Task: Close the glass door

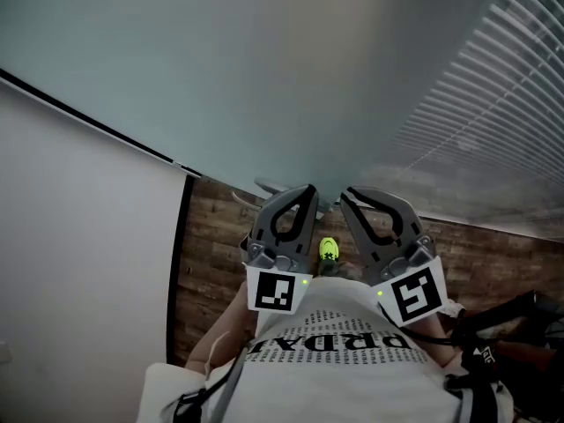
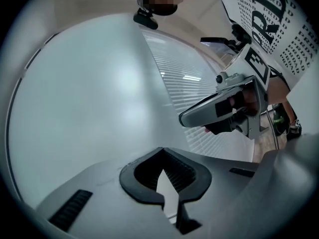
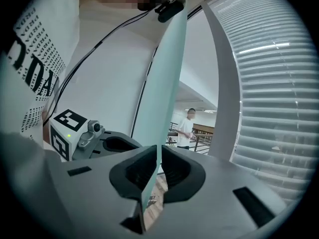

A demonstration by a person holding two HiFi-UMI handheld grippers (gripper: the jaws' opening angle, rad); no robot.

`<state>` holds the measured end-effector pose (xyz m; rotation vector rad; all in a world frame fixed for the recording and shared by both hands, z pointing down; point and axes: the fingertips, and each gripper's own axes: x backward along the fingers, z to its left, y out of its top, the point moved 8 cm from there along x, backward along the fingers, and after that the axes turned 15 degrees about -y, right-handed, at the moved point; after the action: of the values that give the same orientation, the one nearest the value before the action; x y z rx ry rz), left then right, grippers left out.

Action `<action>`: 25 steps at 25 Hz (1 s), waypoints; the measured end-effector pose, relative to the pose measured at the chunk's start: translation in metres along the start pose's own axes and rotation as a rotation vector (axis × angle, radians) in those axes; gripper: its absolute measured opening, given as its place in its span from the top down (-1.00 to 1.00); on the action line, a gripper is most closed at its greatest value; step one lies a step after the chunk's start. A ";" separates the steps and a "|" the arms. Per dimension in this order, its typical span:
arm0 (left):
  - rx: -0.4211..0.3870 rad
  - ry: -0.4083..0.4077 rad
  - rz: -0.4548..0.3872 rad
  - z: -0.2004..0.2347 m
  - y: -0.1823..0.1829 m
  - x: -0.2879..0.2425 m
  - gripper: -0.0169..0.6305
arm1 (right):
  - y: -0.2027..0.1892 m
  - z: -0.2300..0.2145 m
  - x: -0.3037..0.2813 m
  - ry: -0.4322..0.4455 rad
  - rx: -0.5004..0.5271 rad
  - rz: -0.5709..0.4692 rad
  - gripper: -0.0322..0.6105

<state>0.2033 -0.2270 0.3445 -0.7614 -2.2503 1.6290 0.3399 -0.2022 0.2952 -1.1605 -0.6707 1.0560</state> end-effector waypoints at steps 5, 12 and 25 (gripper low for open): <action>-0.018 -0.006 -0.017 0.009 0.001 -0.009 0.93 | -0.001 -0.001 -0.006 -0.010 0.005 -0.006 0.86; -0.034 -0.002 -0.022 0.026 0.017 -0.021 0.93 | 0.012 0.001 -0.008 0.047 -0.041 -0.022 0.86; -0.003 0.004 -0.030 0.051 -0.005 -0.069 0.93 | -0.012 -0.006 -0.024 0.036 -0.064 0.001 0.86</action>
<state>0.2337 -0.3070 0.3381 -0.7270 -2.2507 1.6102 0.3390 -0.2271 0.3068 -1.2325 -0.6793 1.0182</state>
